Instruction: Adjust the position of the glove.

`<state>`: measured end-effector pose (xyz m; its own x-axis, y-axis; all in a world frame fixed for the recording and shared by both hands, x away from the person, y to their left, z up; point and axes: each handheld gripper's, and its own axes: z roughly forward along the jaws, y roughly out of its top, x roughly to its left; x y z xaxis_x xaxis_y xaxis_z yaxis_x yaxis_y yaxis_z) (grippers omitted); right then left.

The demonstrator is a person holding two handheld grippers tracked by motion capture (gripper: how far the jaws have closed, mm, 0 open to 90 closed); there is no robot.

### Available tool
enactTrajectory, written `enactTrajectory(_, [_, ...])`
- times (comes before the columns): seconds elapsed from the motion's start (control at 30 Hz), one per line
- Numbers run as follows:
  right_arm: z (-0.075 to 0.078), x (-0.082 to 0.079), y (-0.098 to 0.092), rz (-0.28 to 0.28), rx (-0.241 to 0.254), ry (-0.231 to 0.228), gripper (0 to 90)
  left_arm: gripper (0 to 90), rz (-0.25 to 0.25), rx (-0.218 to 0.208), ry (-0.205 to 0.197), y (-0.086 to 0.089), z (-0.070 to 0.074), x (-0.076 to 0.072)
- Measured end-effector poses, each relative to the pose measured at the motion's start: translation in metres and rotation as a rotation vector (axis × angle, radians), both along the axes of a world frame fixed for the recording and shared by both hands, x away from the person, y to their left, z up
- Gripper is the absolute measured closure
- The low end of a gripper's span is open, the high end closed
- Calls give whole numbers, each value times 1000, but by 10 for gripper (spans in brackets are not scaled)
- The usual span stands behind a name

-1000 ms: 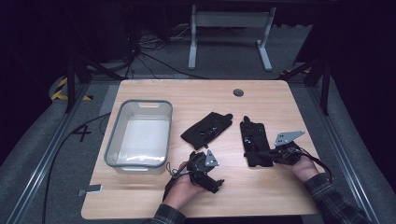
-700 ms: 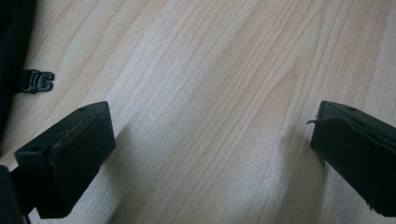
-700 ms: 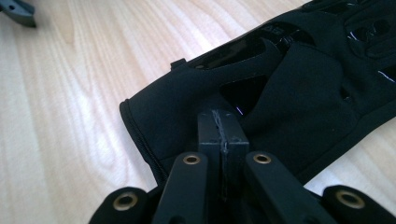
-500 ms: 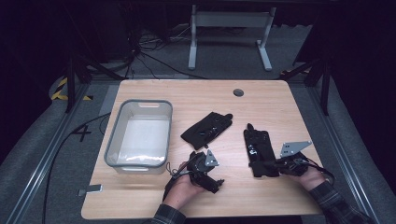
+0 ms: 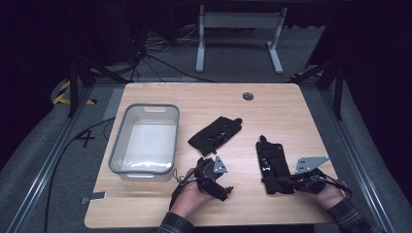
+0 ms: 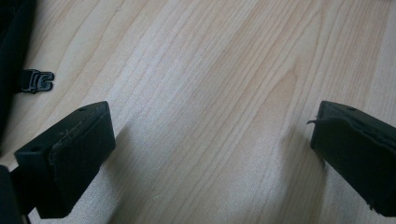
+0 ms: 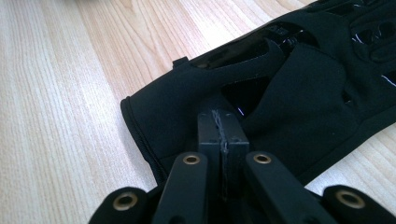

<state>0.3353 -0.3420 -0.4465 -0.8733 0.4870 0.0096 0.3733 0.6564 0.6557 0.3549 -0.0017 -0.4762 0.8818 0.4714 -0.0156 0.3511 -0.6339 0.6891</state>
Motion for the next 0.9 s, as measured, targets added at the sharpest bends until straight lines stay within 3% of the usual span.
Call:
enactTrajectory(0.2, [9,2,-9,-31,37,-24,774,0,0,0,0,0,0,0])
enactTrajectory(0.3, [11,4,-18,-80,44,-46,723,0,0,0,0,0,0,0])
enactTrajectory(0.47, [10,11,-40,-163,74,-30,593,0,0,0,0,0,0,0])
enactTrajectory(0.7, [-2,14,-59,-239,60,-27,402,0,0,0,0,0,0,0])
enactTrajectory(0.9, [-10,10,-70,-289,60,-68,239,0,1,0,0,0,0,0])
